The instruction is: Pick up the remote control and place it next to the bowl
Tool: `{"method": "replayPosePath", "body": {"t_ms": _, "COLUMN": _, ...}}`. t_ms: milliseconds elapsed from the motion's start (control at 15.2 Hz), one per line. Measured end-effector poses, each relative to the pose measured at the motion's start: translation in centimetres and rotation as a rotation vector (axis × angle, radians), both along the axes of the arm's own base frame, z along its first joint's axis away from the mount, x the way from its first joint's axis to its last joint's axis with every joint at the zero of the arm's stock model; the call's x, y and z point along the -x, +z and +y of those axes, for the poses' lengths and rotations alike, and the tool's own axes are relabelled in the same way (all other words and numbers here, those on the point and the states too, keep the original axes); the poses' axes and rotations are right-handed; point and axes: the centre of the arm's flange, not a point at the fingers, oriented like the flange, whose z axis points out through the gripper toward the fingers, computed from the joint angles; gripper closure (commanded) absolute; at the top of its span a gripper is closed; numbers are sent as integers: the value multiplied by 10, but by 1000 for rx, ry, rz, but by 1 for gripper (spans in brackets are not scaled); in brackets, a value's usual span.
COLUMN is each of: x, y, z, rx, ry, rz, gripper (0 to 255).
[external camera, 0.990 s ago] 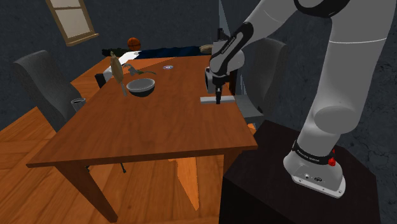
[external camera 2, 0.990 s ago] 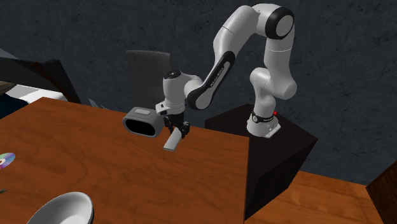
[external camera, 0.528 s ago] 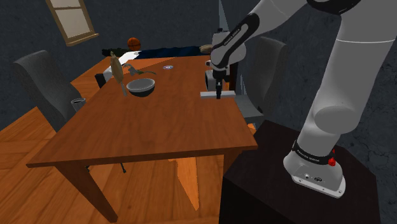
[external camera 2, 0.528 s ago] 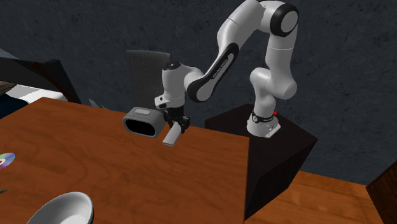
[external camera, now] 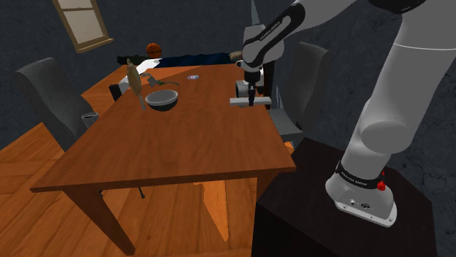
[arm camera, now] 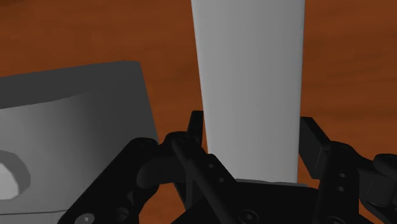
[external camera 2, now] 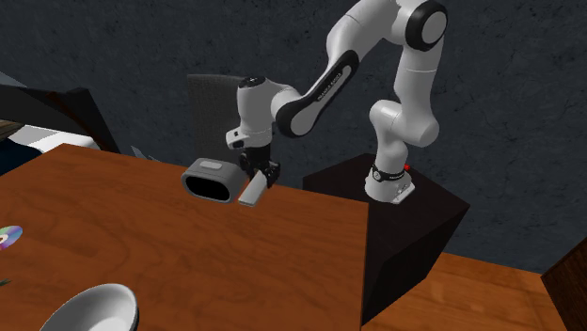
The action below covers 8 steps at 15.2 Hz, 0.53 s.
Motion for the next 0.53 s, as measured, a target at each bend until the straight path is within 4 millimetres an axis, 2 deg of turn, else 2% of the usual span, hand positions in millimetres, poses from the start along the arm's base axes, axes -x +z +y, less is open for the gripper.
{"method": "replayPosePath", "body": {"t_ms": 528, "x": 1, "y": 42, "z": 1, "rx": 0, "ry": 0, "rz": 0, "gripper": 255}}
